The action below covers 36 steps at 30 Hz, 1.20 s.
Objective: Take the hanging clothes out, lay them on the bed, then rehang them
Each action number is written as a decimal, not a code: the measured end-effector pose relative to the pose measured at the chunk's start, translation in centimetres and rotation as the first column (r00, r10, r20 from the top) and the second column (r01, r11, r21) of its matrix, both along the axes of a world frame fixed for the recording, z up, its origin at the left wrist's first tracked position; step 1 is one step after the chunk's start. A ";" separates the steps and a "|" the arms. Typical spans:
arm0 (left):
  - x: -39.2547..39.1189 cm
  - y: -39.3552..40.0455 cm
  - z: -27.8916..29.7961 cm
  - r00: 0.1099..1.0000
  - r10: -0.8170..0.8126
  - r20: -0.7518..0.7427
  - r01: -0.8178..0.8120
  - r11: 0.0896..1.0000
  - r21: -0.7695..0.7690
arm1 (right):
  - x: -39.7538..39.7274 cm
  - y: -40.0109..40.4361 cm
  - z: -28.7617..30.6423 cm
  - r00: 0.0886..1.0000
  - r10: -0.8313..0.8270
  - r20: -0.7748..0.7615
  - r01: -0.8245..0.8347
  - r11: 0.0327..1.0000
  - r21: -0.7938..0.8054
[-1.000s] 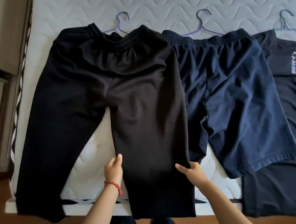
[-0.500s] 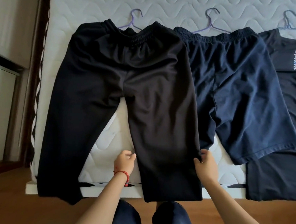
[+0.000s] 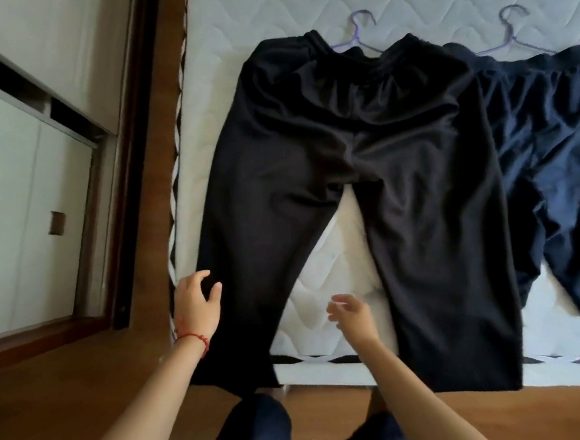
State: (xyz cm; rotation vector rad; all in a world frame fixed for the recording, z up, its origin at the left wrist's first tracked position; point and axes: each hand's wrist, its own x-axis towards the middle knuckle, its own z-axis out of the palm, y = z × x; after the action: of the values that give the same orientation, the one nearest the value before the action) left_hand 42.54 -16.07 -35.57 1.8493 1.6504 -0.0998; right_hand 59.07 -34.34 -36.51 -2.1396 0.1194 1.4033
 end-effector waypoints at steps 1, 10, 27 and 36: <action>-1.5 1.0 -0.7 0.999 -0.008 -0.032 0.007 1.000 -0.013 | -2.0 1.4 -0.8 0.998 -0.036 -0.053 0.036 0.999 0.001; -4.6 2.1 -4.6 0.965 0.264 0.002 -0.248 0.909 -0.334 | -8.9 6.5 -3.5 0.931 -0.212 -0.296 0.234 0.971 0.043; -2.9 -0.9 0.8 0.599 0.786 0.153 -0.260 0.372 -0.891 | -8.3 4.4 0.5 0.971 -0.201 -0.130 0.228 0.942 0.247; -3.0 -2.3 1.6 0.647 0.750 0.140 -0.238 0.373 -0.897 | -7.7 2.4 3.0 0.978 -0.160 -0.136 0.198 0.916 0.350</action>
State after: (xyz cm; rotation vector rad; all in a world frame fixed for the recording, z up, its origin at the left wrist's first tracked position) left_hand 39.53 -18.41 -33.93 0.4614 1.3192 -0.0488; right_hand 51.32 -31.98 -33.54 -1.7088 0.0869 1.3142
